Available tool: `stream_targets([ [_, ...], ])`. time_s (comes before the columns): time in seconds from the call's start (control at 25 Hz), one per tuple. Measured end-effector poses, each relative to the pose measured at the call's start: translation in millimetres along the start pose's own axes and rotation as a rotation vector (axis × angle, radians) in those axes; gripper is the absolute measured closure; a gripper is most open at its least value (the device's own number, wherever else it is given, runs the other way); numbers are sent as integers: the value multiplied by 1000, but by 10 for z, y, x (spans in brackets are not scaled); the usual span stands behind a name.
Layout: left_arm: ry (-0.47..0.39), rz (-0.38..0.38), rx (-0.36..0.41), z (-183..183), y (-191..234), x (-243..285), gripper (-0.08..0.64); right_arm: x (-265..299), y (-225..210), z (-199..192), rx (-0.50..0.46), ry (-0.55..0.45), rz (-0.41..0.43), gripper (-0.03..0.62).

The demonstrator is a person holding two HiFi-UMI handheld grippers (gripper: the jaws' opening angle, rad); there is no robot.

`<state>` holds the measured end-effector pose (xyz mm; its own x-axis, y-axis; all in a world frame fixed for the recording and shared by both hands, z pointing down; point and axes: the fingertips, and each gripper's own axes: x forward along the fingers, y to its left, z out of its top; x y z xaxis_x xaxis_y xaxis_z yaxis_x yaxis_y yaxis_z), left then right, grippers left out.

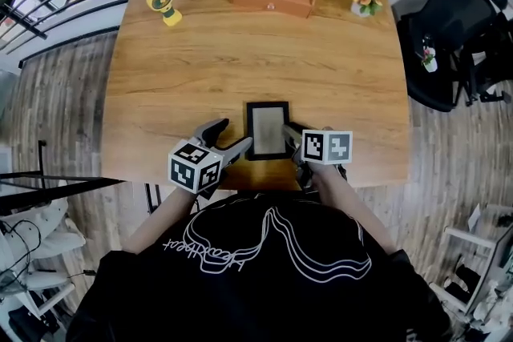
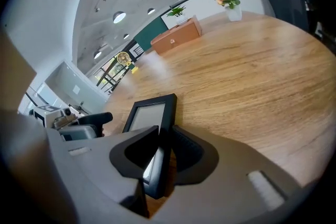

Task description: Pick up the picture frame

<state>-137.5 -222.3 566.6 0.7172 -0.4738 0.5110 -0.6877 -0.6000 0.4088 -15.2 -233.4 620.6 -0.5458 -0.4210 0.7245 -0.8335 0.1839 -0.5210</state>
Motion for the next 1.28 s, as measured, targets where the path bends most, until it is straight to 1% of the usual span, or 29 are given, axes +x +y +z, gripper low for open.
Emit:
stream_targets([
  [0.16,23,-23,-21,-58,-90,39,245,-1,-2,0,76,-12,34,488],
  [0.28,39,-29,-18,-81,-141,101,245,-8,-9,16,120,-14,64,489],
  [0.44,42,-18,-43,-98,-137,161,245,1,-13,33,168,-3,104,491],
  [0.68,52,7,-83,-150,-146,225,248,6,-29,43,236,19,139,492],
  [0.8,51,12,-113,-148,-159,261,256,3,-27,37,258,32,163,492],
  [0.92,57,2,-135,-151,-191,322,270,8,-30,35,269,44,177,492],
  [1.12,74,-1,-152,-150,-214,392,279,9,-27,42,282,58,199,492],
  [1.28,68,-13,-174,-114,-241,451,296,16,-26,54,322,53,227,492],
])
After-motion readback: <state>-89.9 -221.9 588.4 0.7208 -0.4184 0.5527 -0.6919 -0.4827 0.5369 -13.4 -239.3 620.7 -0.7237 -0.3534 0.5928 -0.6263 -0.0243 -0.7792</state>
